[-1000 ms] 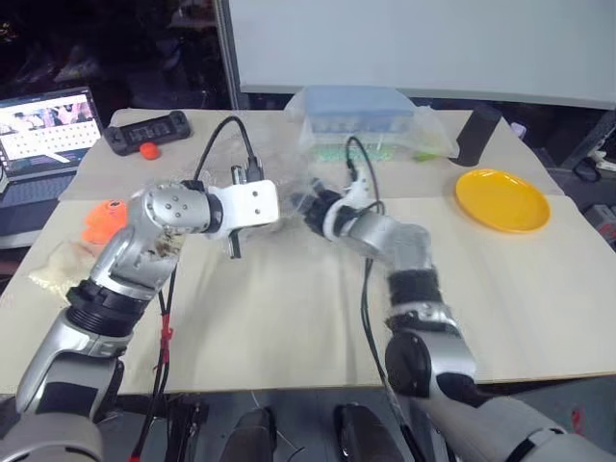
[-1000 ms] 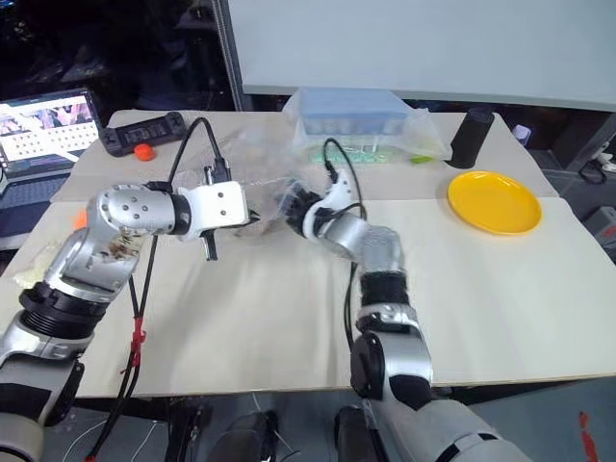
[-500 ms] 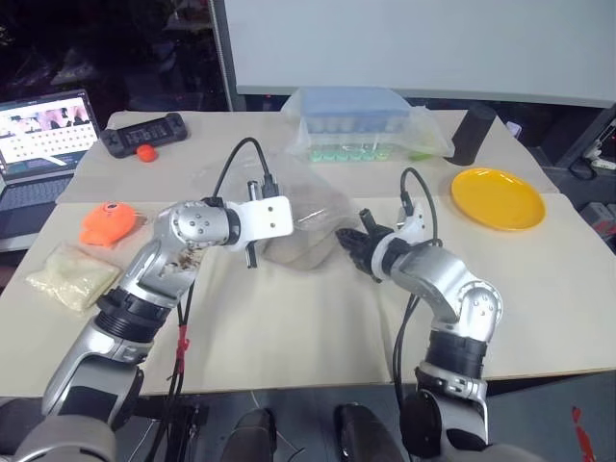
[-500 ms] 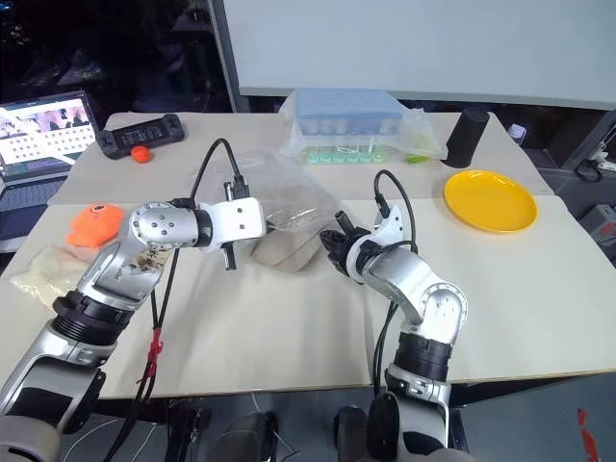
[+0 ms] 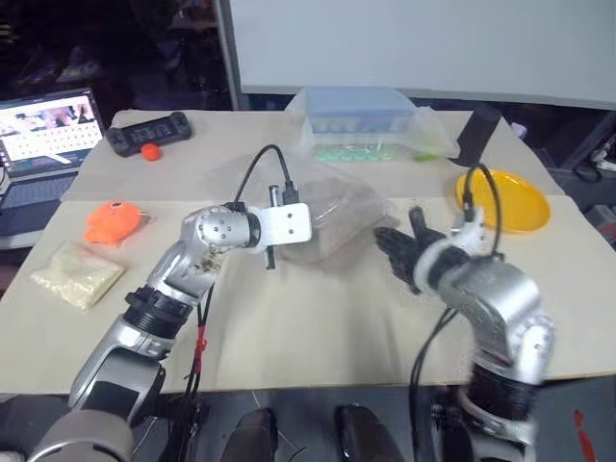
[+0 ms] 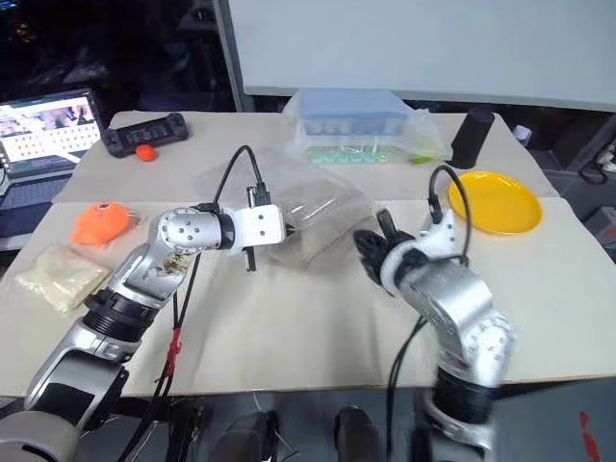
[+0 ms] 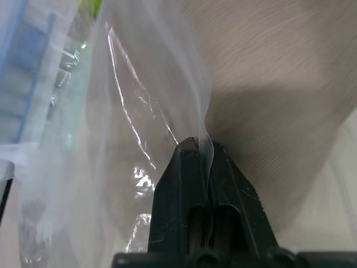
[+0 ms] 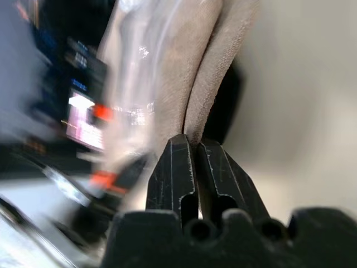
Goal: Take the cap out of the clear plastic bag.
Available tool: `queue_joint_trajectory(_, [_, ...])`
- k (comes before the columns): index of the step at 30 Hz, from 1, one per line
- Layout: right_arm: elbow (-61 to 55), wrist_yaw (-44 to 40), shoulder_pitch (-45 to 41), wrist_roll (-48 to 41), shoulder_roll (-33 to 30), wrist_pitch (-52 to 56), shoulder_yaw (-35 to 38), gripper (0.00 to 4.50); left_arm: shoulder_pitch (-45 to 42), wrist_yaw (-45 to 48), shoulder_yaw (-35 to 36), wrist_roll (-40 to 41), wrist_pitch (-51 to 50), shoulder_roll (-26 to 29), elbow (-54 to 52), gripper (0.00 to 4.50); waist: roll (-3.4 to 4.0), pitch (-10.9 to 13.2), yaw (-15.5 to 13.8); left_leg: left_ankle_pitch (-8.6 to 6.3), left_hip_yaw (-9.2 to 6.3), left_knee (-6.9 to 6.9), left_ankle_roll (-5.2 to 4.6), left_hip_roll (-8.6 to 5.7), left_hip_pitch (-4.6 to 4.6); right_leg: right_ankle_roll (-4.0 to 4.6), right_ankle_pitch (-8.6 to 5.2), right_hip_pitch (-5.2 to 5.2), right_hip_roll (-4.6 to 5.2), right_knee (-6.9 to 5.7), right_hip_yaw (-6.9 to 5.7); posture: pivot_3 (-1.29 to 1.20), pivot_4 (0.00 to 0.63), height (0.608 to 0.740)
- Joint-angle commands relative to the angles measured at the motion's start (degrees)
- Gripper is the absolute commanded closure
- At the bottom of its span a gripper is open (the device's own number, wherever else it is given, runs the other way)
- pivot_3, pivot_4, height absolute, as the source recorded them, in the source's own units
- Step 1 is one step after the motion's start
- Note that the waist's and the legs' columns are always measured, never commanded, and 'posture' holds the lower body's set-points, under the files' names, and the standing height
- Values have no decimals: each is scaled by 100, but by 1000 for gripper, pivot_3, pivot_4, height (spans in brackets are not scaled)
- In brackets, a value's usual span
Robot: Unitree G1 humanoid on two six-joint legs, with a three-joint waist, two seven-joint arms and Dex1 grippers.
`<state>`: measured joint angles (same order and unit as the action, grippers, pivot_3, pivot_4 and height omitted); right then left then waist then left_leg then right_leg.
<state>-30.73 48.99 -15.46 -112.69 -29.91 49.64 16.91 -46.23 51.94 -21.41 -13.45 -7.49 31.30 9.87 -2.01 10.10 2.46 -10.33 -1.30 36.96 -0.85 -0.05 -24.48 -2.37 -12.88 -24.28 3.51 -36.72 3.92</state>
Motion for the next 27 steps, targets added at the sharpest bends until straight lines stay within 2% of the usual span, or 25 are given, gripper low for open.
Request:
queue_joint_trajectory(1, [-386, -2525, 289, -31, -1863, 623, 750, 4463, -321, -90, 69, -69, 343, -48, 270, 4500, 7, 4, -9, 1, 0, 1, -1, -2, -3, -2, 0, -1, 2, 2, 1, 0, 150, 740])
queue_joint_trajectory(4, [-25, -4033, 892, -31, -3525, 1326, 1624, 4463, -420, -105, 50, -95, 567, -96, 530, 4500, 13, 7, -47, 0, -1, -4, -4, 0, 6, -3, -1, 15, -6, 11, -3, 0, 150, 740])
queue_joint_trajectory(6, [97, -4660, 1341, -31, -4278, 1928, 2338, 4463, -432, -100, 41, -110, 678, -111, 617, 4500, 10, 6, -52, -5, -2, -3, -10, 4, 6, -1, -1, 18, -10, 16, -5, 0, 150, 740])
queue_joint_trajectory(9, [510, -5751, 1739, -31, -4899, 2961, 3718, 4463, -358, -85, 29, -123, 783, -101, 614, 4500, 7, 6, -65, -6, 4, 1, -12, 10, 2, -2, -1, 15, -7, 9, 4, 0, 150, 740])
queue_joint_trajectory(11, [836, -6289, 1738, -31, -5105, 3223, 4264, 4463, -318, -89, 28, -128, 816, -92, 595, 4500, 4, 6, -63, -6, 4, 7, -12, 13, 1, -1, 0, 16, -13, 10, 3, 0, 150, 740])
queue_joint_trajectory(13, [1046, -6610, 1742, -31, -5213, 3214, 4483, 4463, -294, -99, 23, -141, 815, -101, 564, 4500, -1, 4, -80, -6, 7, 8, -12, 10, 7, -4, 0, 24, -11, 11, 4, 0, 150, 740])
queue_joint_trajectory(17, [976, -6596, 1880, -31, -5016, 2466, 3914, 4463, -279, -143, 26, -185, 808, -96, 503, 4500, -4, 2, -114, -6, 9, 9, -12, 10, 10, -38, -19, 26, -12, 14, 4, 0, 150, 740])
queue_joint_trajectory(21, [1181, -7287, 1583, -31, -4648, 2003, 4016, 4463, -218, -127, 61, -223, 838, 4, 447, 4500, -5, 2, -134, -6, 9, 8, -12, 2, 2, -32, -15, 12, -11, 11, 6, 0, 150, 740])
queue_joint_trajectory(23, [1507, -7157, 1292, 73, -4738, 1973, 4502, 4463, -151, -105, 64, -269, 883, 94, 412, 4500, -5, 3, -143, -6, 8, 9, -12, -1, -1, -15, -5, 9, -10, 8, 6, 0, 150, 740])
queue_joint_trajectory(24, [1657, -7122, 1085, 508, -4786, 1879, 4780, 4463, -107, -107, 51, -302, 914, 140, 403, 4500, -5, 3, -152, -6, 8, 11, -12, 0, 0, -12, -3, 10, -9, 8, 5, 0, 150, 740])
queue_joint_trajectory(27, [2882, -6934, 632, 784, -5111, 1843, 5115, 4463, 13, -169, -12, -426, 1073, 264, 439, 4500, -6, 3, -169, -6, 9, 11, -12, -1, 3, -12, -2, 13, -4, 8, 5, 0, 150, 740])
